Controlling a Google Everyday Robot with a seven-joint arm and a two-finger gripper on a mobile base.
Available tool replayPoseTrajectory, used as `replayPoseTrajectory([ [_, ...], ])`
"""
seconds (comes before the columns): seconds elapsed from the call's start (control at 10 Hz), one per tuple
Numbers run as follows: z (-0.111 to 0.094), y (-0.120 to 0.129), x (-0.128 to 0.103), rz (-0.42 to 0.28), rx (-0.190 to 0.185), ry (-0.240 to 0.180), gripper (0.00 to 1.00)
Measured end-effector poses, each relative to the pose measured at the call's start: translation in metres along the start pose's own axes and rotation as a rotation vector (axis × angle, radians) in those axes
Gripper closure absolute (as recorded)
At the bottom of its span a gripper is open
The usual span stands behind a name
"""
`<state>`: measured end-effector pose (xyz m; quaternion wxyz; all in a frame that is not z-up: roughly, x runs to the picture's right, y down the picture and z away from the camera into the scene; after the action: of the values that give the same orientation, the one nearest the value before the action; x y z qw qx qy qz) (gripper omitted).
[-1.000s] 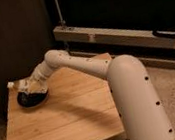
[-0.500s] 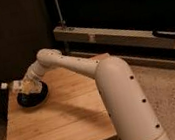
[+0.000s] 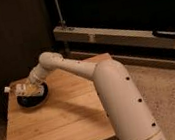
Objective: Place the bottle in the ceramic bowl
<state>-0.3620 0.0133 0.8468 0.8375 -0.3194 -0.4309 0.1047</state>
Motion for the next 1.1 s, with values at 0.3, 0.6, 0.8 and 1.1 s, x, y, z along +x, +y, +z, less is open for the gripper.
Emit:
replayPoseTrajectory([
  [0.3, -0.007, 0.004, 0.008, -0.014, -0.012, -0.001, 0.27],
  [0.6, -0.009, 0.007, 0.015, -0.011, -0.026, 0.008, 0.25],
  [0.8, -0.008, 0.009, 0.015, -0.009, -0.03, 0.016, 0.25],
  [1.1, -0.008, 0.009, 0.015, -0.003, -0.024, 0.025, 0.25],
])
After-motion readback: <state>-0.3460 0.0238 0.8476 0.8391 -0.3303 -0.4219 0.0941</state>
